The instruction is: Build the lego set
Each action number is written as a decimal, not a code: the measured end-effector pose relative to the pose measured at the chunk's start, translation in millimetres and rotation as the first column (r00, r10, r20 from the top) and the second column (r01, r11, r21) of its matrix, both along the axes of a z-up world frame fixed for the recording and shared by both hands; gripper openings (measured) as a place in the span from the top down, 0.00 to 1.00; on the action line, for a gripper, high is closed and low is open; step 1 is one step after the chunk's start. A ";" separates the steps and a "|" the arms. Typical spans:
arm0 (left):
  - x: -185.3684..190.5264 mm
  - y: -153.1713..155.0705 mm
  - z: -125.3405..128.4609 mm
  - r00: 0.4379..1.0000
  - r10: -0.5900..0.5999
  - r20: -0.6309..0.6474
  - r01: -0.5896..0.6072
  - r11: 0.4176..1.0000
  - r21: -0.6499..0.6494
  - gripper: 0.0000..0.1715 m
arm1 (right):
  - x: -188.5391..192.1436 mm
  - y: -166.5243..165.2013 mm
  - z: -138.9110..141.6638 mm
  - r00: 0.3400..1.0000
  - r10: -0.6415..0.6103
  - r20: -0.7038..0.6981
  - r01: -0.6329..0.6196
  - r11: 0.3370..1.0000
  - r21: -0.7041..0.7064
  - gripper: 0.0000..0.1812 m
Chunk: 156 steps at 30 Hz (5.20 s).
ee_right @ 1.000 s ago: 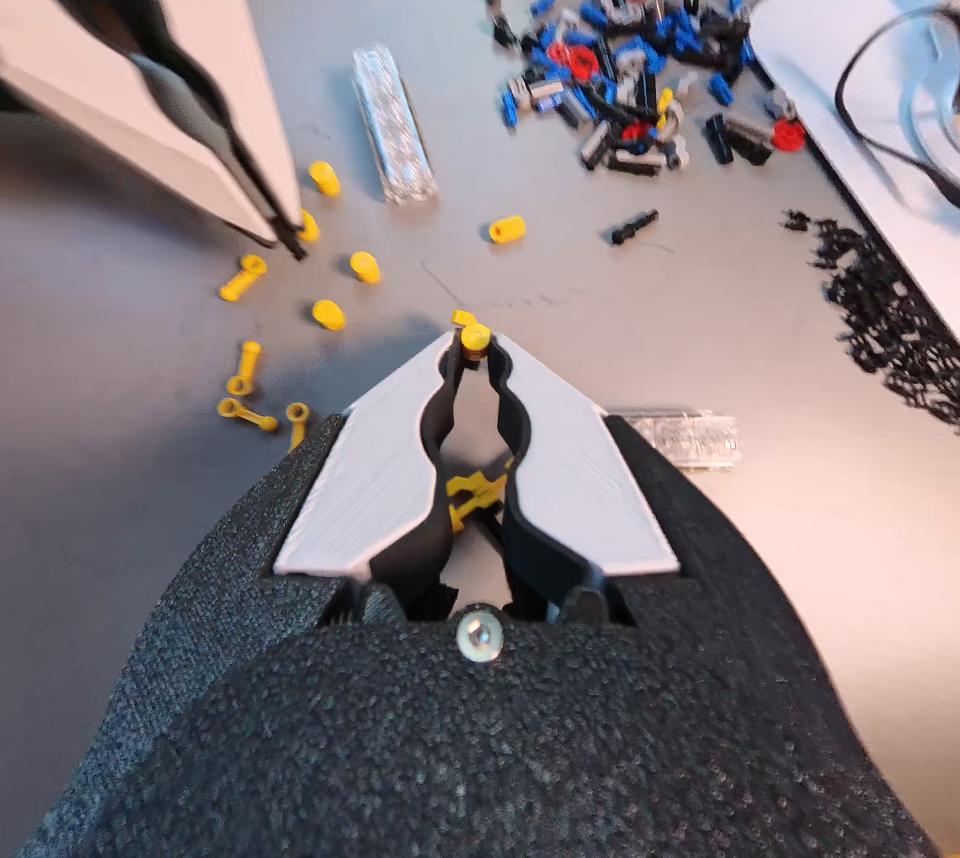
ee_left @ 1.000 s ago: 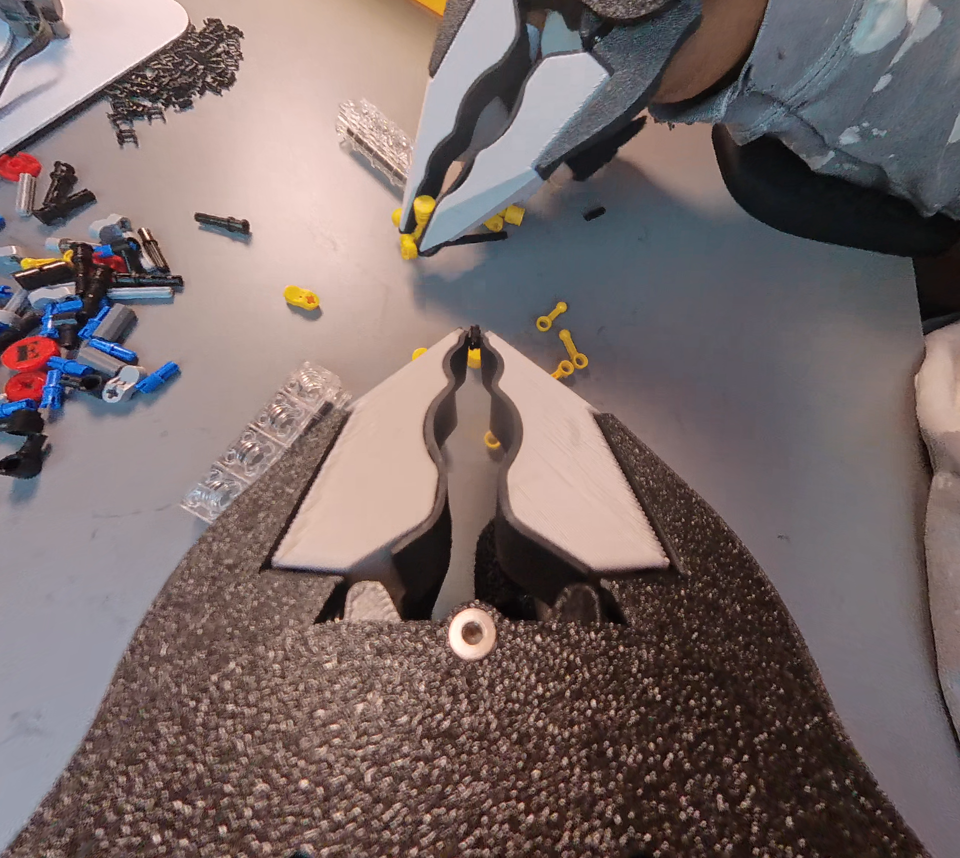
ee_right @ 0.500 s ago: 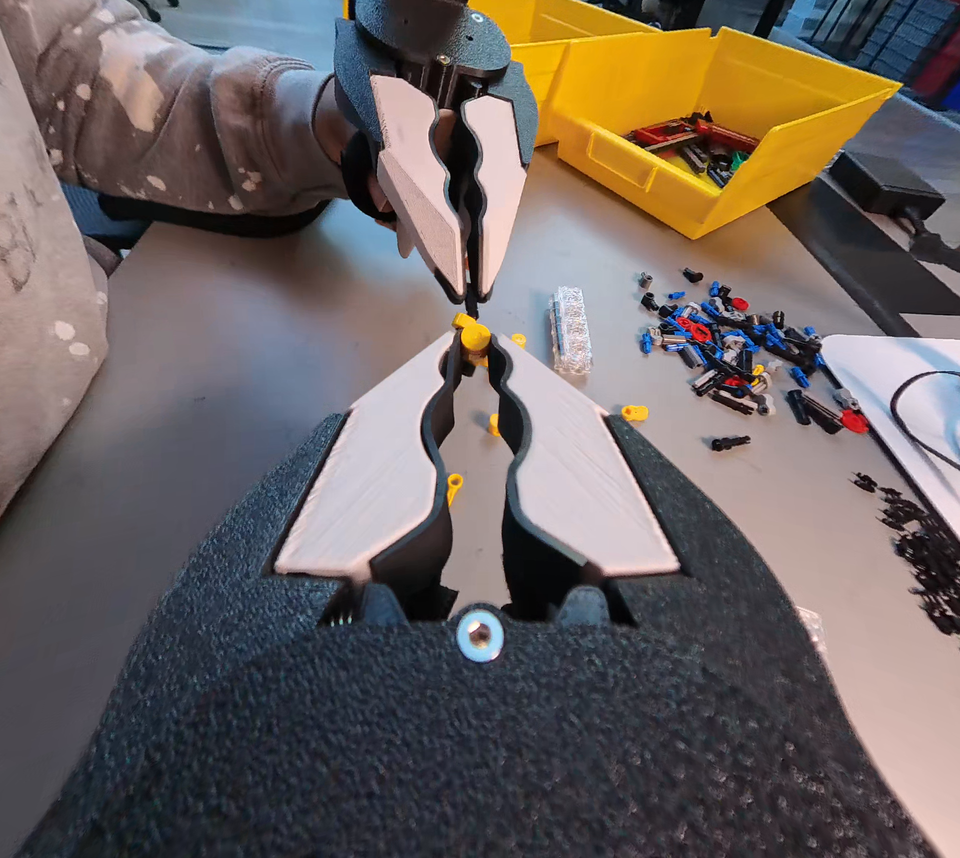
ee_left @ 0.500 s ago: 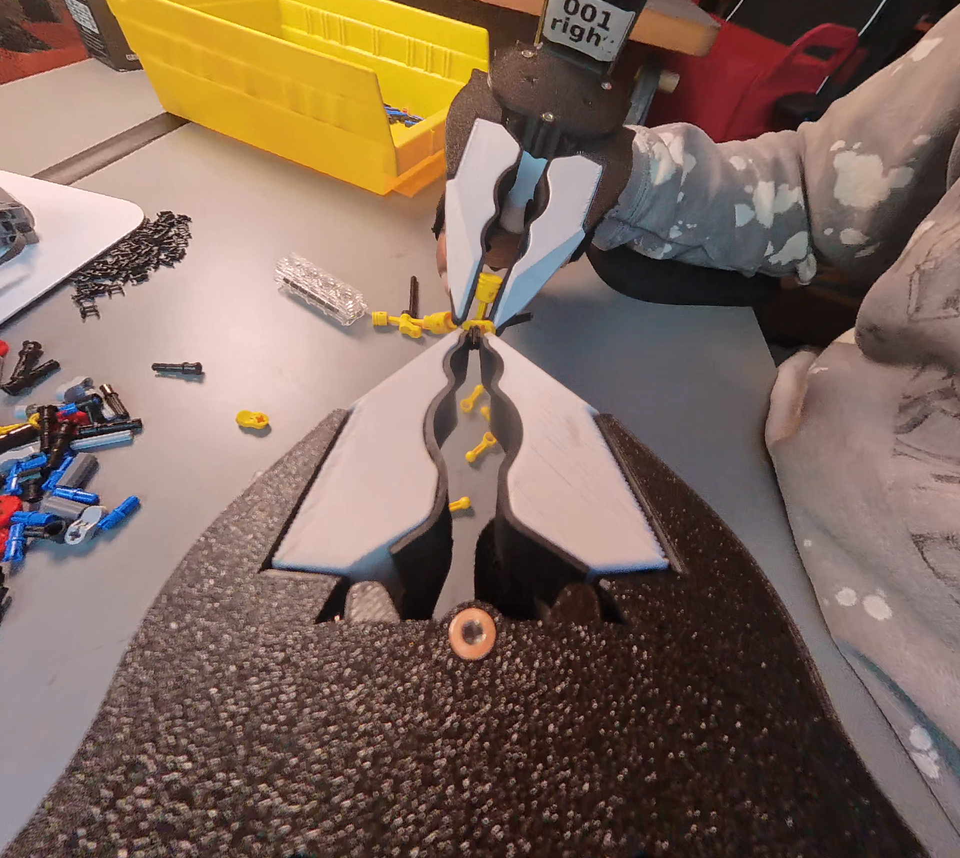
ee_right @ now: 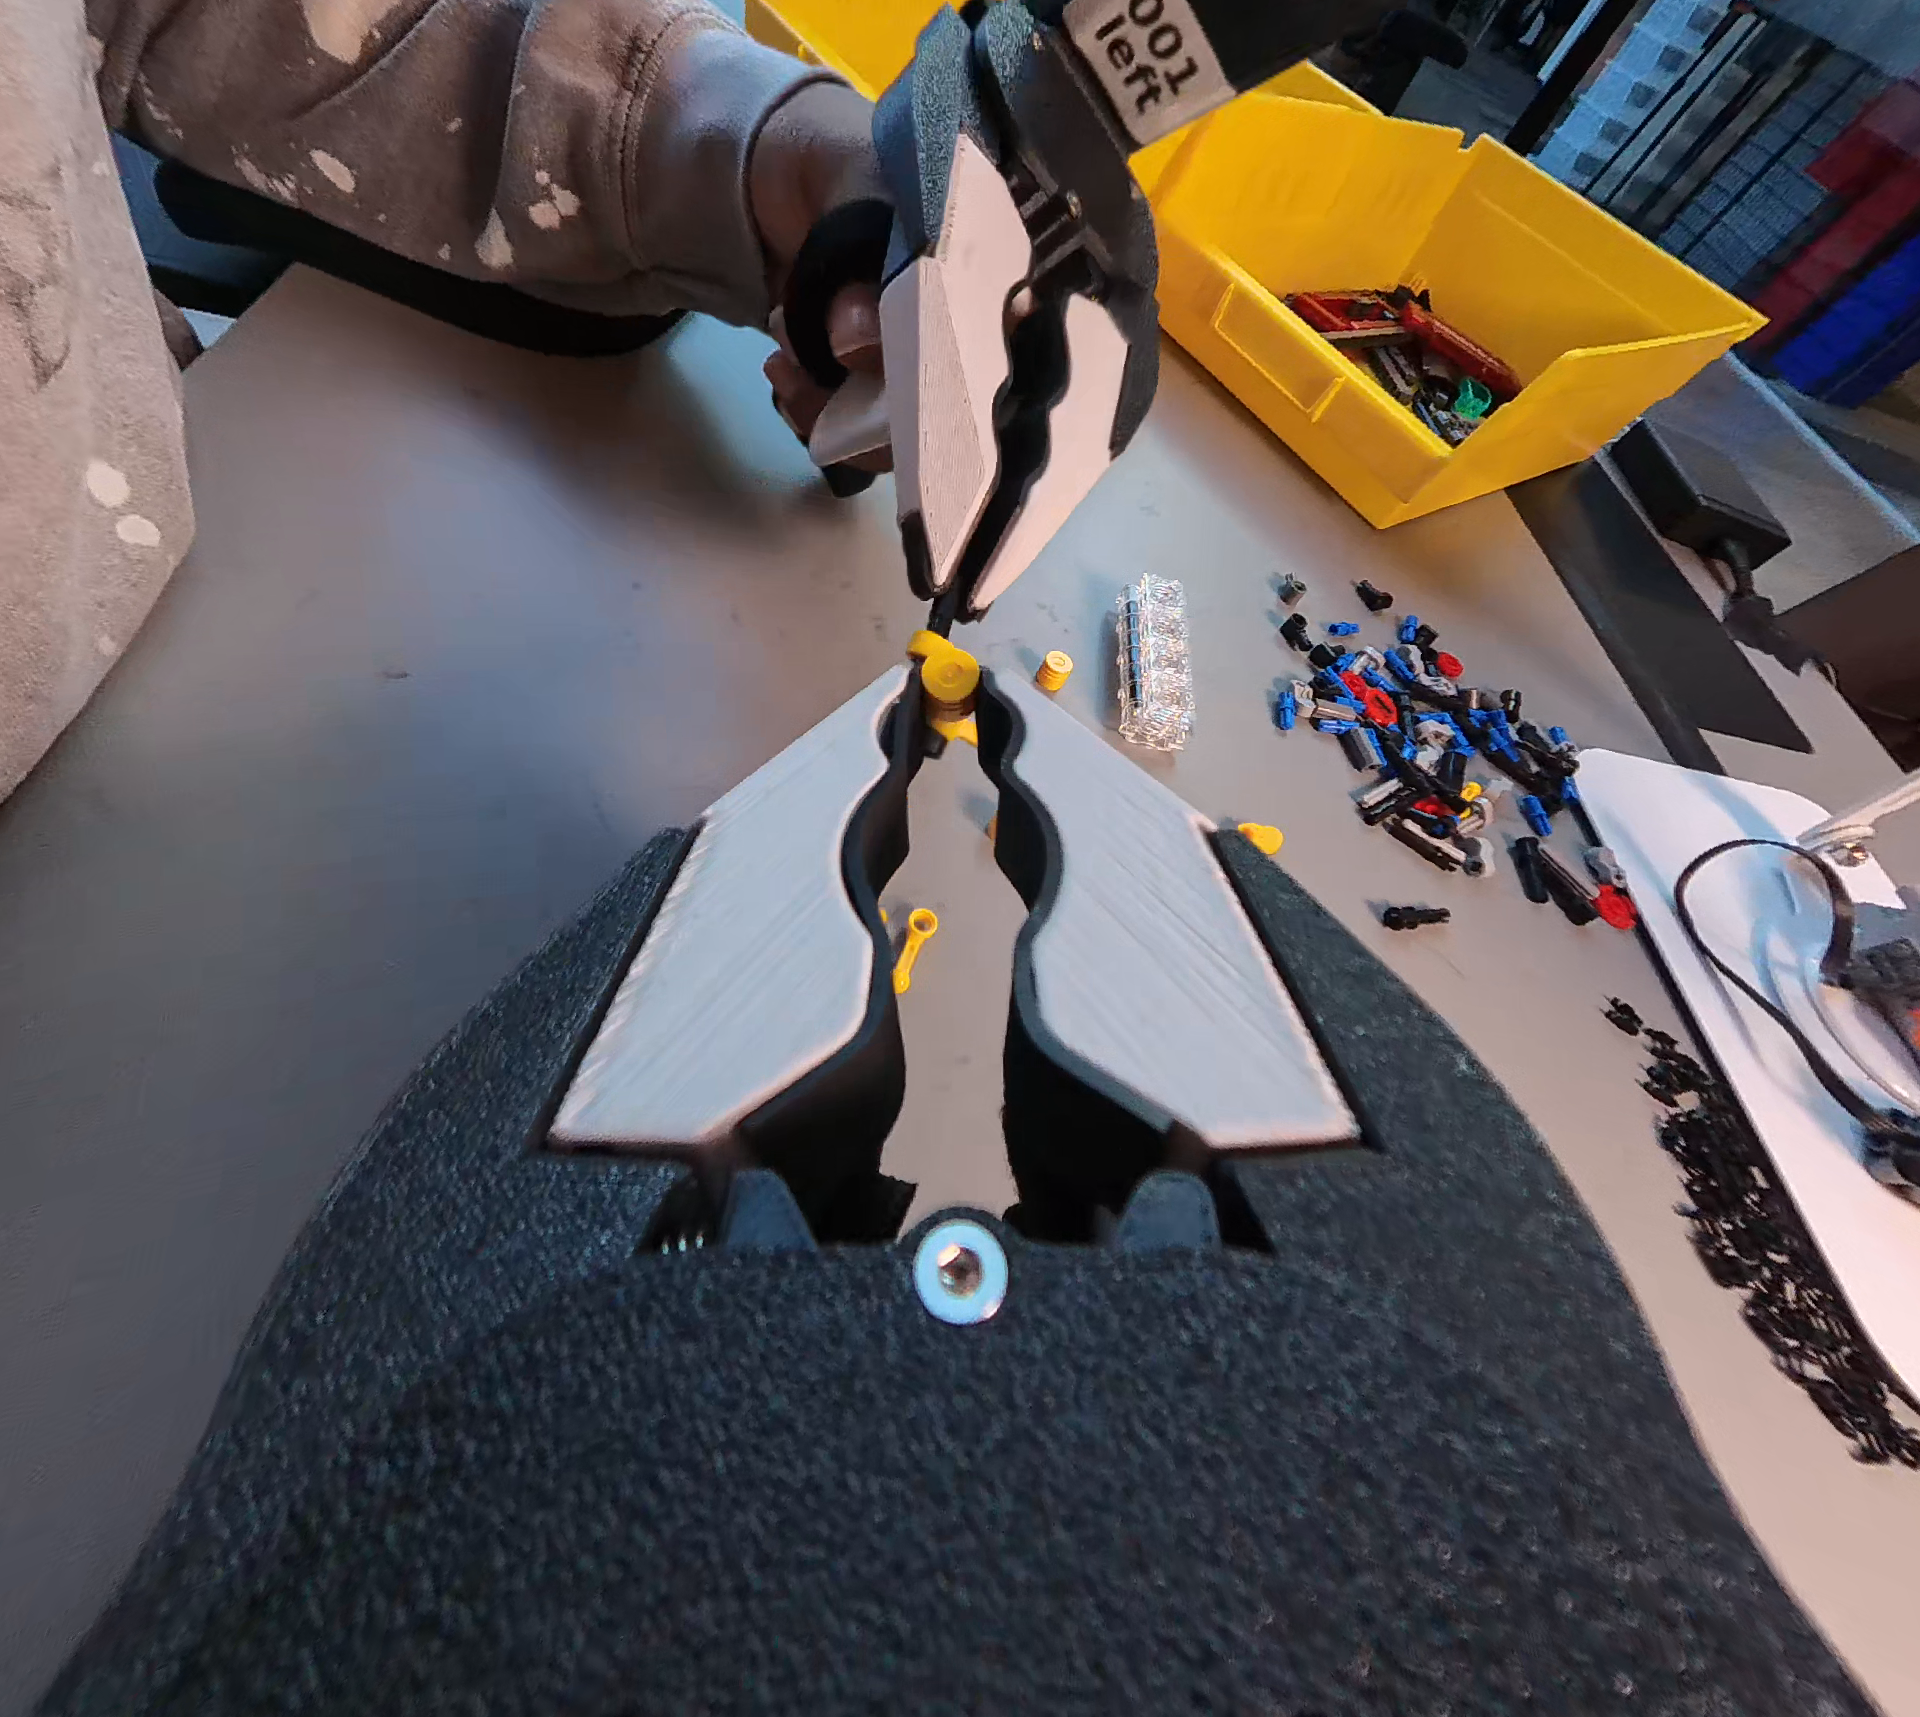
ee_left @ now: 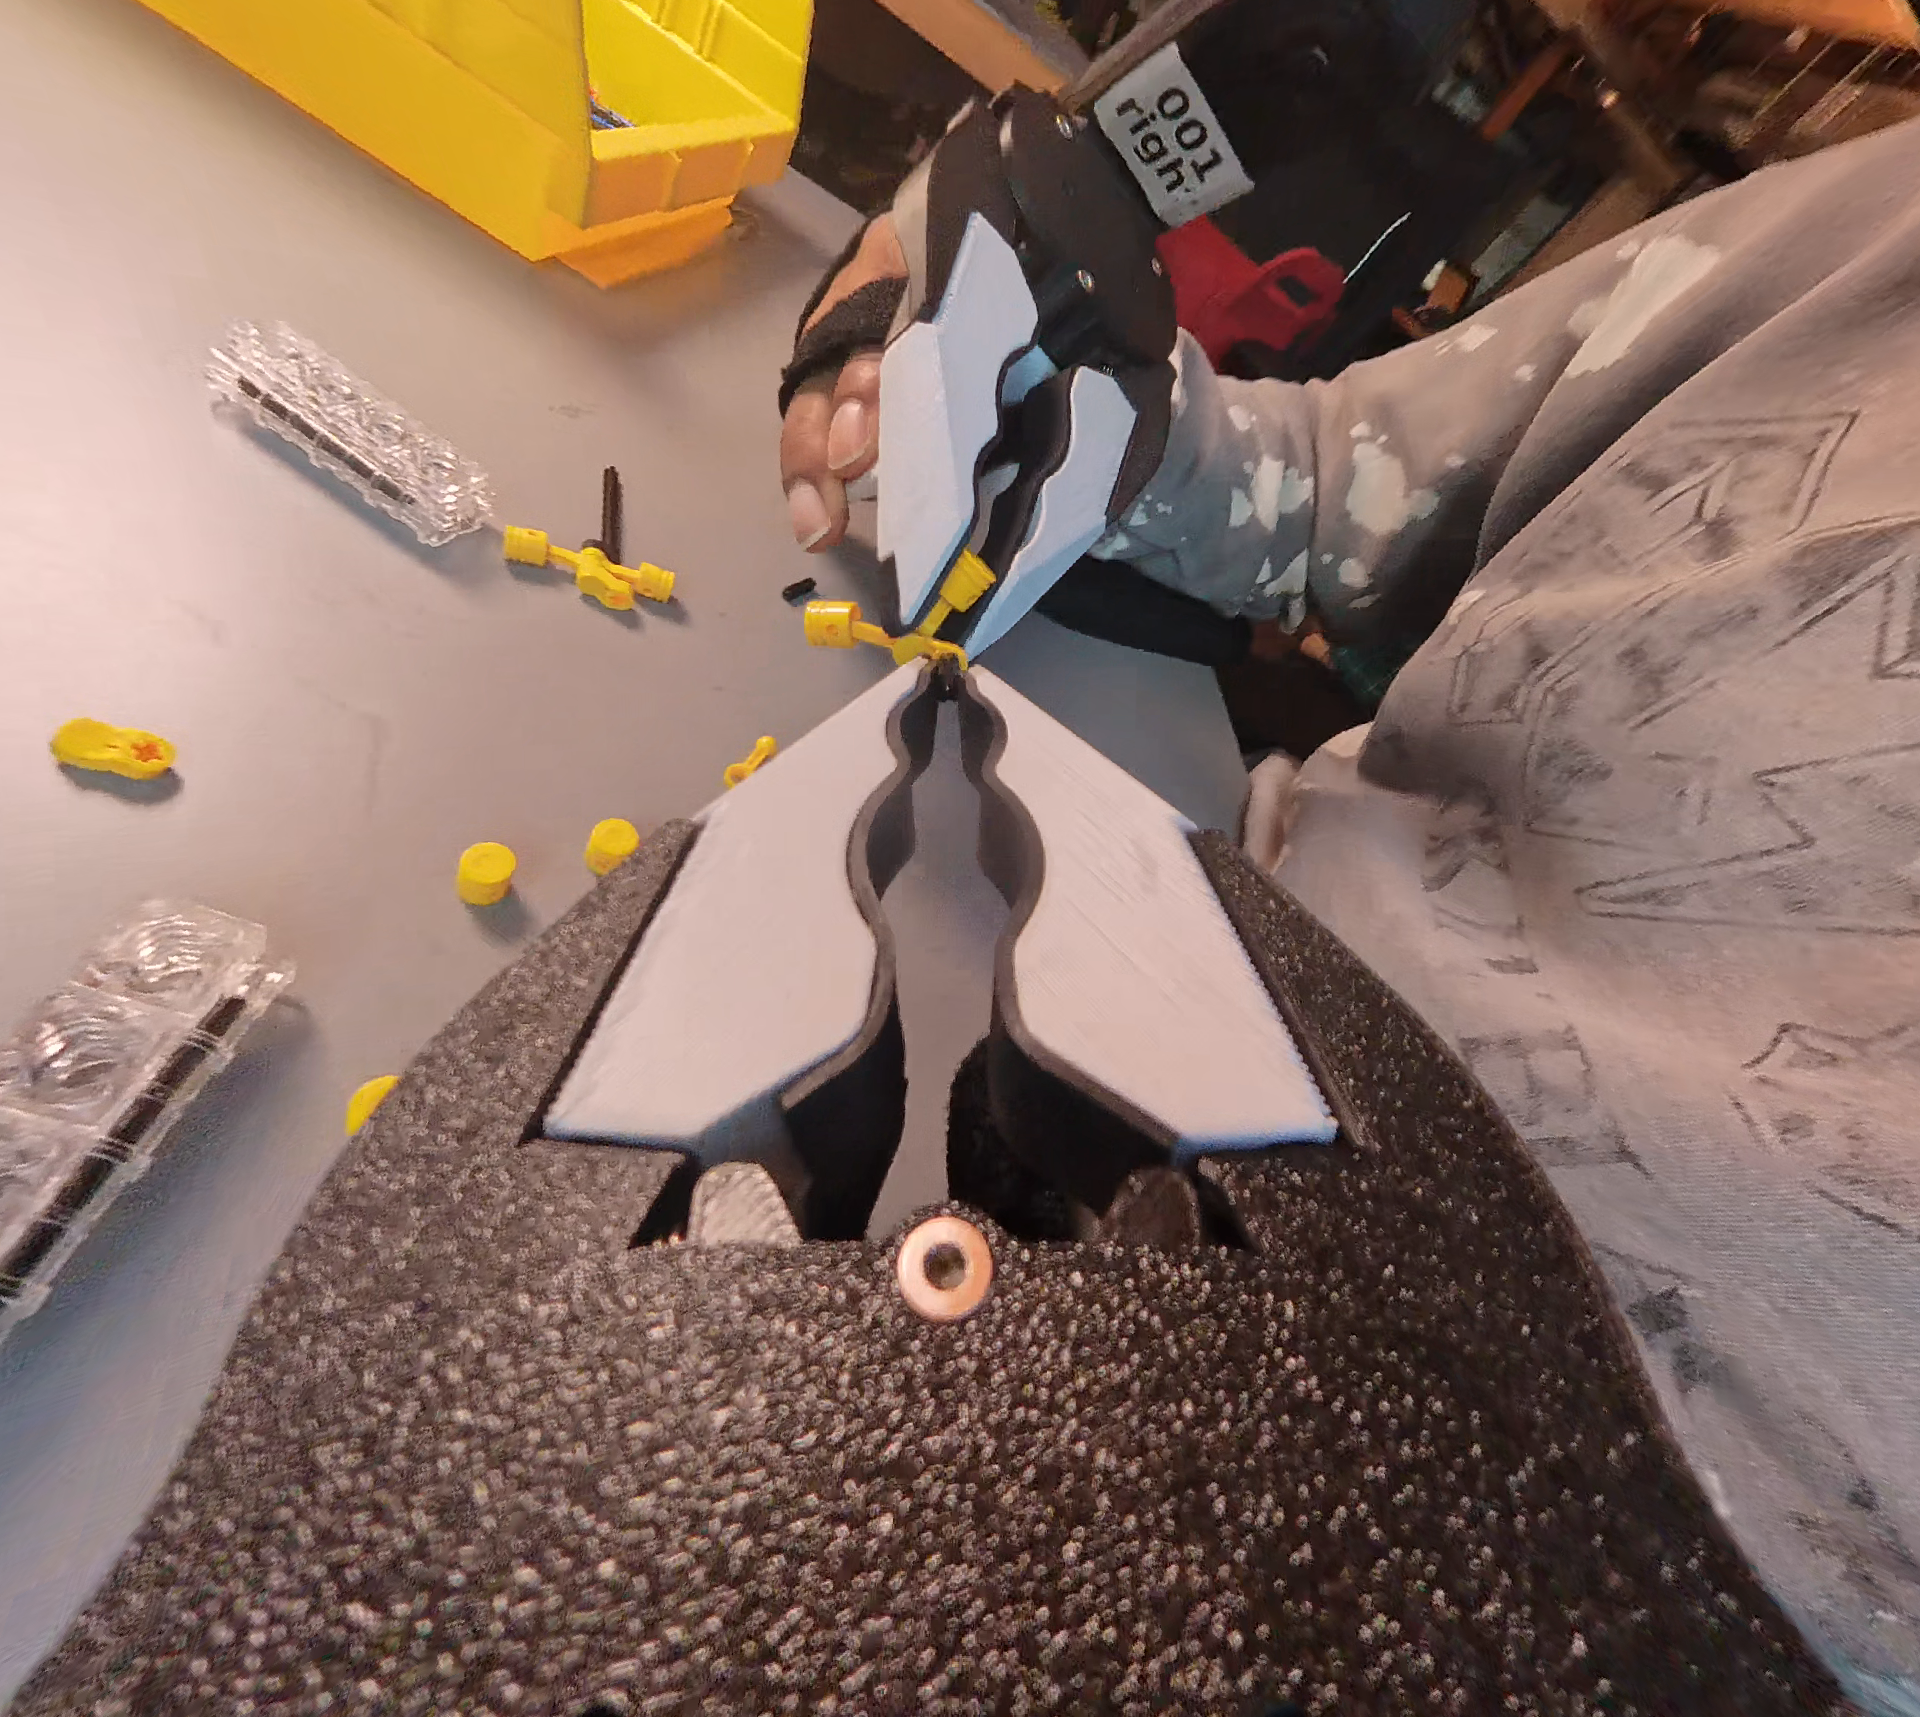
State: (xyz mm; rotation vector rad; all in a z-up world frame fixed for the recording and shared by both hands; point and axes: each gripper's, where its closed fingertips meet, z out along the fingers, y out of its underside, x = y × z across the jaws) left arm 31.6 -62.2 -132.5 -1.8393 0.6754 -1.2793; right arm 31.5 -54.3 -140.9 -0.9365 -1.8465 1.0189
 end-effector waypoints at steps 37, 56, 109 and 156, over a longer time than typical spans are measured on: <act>-5.2 -0.8 -26.5 0.991 -0.017 0.131 0.068 0.915 -0.397 0.98 | -5.1 -3.2 -23.5 0.998 -0.021 -0.053 0.046 0.848 0.529 0.95; -5.1 -3.5 6.5 0.998 -0.043 0.053 0.048 0.994 -0.096 0.98 | -5.2 -5.4 10.6 0.977 -0.034 -0.211 0.101 0.943 0.316 0.95; -4.4 6.7 37.8 0.977 0.030 0.209 -0.044 0.997 0.062 0.98 | -8.3 0.6 30.0 0.972 -0.120 -0.201 0.119 0.993 -0.014 0.95; -14.1 30.1 35.2 0.932 0.259 0.252 -0.235 0.964 -0.123 0.98 | -14.5 24.2 31.8 0.918 -0.304 -0.254 0.328 0.943 0.061 0.95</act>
